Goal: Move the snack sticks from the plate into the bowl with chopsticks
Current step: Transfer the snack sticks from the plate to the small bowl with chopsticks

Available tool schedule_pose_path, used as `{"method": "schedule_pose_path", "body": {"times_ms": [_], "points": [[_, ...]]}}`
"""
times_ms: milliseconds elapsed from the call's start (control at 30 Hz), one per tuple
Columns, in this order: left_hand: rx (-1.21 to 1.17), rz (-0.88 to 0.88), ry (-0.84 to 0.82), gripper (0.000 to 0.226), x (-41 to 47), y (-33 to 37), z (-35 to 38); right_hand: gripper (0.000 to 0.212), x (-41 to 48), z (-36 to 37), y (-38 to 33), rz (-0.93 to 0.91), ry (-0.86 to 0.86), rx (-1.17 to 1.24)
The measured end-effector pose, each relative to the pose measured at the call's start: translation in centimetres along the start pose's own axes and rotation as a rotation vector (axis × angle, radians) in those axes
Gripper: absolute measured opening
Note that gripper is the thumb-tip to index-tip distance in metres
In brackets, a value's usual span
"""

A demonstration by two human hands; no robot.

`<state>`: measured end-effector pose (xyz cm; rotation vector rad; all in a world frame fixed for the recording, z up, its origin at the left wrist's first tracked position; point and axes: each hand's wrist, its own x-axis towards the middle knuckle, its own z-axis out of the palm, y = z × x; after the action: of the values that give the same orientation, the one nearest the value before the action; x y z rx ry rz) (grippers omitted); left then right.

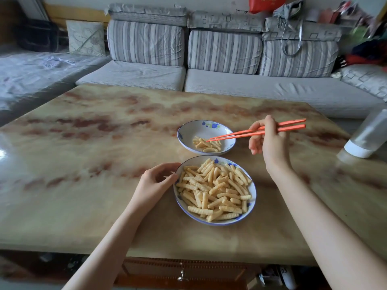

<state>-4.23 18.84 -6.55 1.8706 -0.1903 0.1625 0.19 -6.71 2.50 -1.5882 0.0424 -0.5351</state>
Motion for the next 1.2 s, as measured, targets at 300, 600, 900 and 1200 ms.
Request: {"method": "schedule_pose_path", "body": {"times_ms": [300, 600, 900, 1200], "points": [[0.002, 0.000, -0.005, 0.038, -0.1, 0.0, 0.0, 0.048, -2.0, -2.6, -2.4, -0.013, -0.202, -0.008], [-0.002, -0.013, 0.007, 0.030, -0.1, 0.1, 0.1, 0.050, -2.0, -2.6, -2.5, -0.048, -0.270, -0.120], [0.016, -0.014, 0.003, 0.030, -0.1, 0.1, 0.0, 0.050, -1.8, -1.0, -1.2, -0.050, -0.357, -0.187], [0.002, -0.020, 0.000, 0.034, -0.1, 0.2, 0.0, 0.049, -1.8, -1.5, -1.0, -0.045, -0.226, -0.066]]}}
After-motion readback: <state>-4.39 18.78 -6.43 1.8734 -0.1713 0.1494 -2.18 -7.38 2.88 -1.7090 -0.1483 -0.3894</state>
